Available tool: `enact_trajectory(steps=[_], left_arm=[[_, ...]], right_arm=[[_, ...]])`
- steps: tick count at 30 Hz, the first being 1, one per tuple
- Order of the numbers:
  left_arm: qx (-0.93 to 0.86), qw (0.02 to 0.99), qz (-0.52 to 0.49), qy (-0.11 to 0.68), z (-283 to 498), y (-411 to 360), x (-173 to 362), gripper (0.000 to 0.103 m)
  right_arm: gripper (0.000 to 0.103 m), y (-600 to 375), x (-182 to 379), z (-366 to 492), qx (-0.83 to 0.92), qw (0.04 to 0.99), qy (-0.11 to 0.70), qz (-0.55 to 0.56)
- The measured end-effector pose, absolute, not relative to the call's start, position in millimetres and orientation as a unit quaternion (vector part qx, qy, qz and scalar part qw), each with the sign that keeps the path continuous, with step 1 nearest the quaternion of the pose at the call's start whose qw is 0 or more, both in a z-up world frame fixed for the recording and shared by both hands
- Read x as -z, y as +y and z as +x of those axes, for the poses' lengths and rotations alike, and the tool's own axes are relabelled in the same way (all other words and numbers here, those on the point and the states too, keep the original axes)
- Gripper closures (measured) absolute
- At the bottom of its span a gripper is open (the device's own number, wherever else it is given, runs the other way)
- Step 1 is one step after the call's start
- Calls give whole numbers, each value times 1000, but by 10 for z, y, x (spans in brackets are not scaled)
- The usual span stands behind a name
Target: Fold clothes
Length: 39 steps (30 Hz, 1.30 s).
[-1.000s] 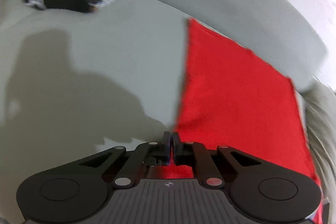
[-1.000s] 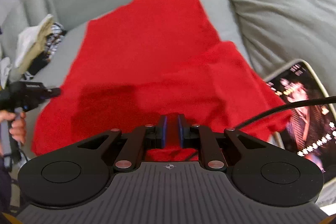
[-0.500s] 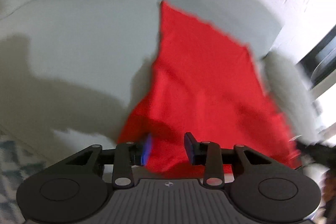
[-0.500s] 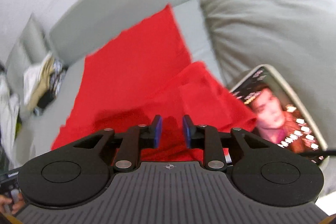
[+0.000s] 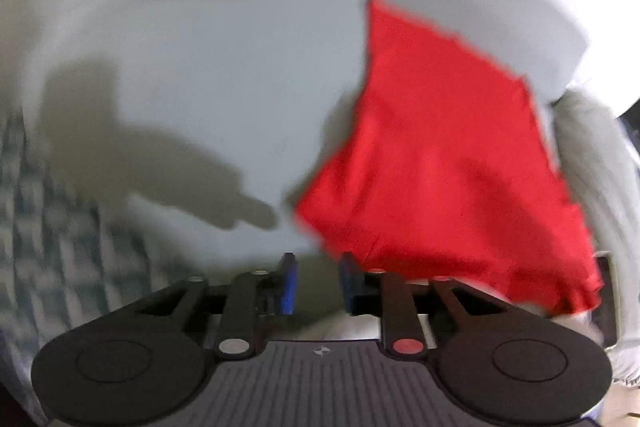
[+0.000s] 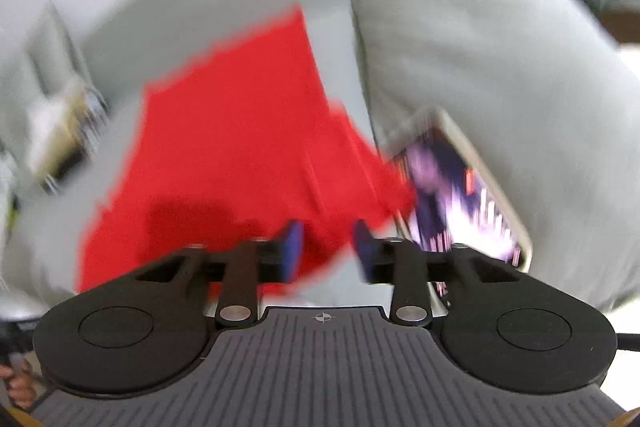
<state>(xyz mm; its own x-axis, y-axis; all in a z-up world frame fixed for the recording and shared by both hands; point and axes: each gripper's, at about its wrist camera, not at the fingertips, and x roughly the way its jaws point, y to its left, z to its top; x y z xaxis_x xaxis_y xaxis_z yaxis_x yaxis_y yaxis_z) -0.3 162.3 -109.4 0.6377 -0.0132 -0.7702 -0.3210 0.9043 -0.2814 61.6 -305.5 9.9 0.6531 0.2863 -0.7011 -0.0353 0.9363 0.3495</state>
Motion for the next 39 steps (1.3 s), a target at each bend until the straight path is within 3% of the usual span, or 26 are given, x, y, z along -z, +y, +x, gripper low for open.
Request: enact_trajectory(steps=[5,8,9,14,19,21,25,32,33,35,39], left_arm=[[-66,923,-171,339,120,1585,469,52],[-61,934,-145,320,327,1487,293,38],[-59,938,-137,314,398,1453,238,37],[-55,938,-109,325,1019,1464,205,38],[-56,931,-90,349,1837,1596,425,37],[-45,920,-90,378,2222,1670,606,43],[-40,906,-78,413,2963,1778,1074,46],[-42,903,-116,411,3944,2074,1716,47],[-41,905,-105,411,4058,2081,1776,48],[-38,905,-92,413,4273,2102,1882,61],[-27,917,-92,387,4577,2159,1963,62]], right_arm=[[24,-3210,-803,591,-122,922,289,225],[25,-3189,-1010,749,-138,921,273,242],[25,-3160,-1059,824,-139,922,273,235],[34,-3000,-1207,1244,-154,925,280,205],[34,-2751,-1127,1919,-158,926,304,157],[38,-2647,-1008,2269,-161,925,318,133],[49,-2503,-604,3126,-177,901,374,133],[49,-2376,367,4362,-144,867,453,148],[49,-2386,465,4511,-139,865,457,154],[49,-2413,636,4793,-125,865,457,166],[61,-2429,914,5307,-120,861,458,186]])
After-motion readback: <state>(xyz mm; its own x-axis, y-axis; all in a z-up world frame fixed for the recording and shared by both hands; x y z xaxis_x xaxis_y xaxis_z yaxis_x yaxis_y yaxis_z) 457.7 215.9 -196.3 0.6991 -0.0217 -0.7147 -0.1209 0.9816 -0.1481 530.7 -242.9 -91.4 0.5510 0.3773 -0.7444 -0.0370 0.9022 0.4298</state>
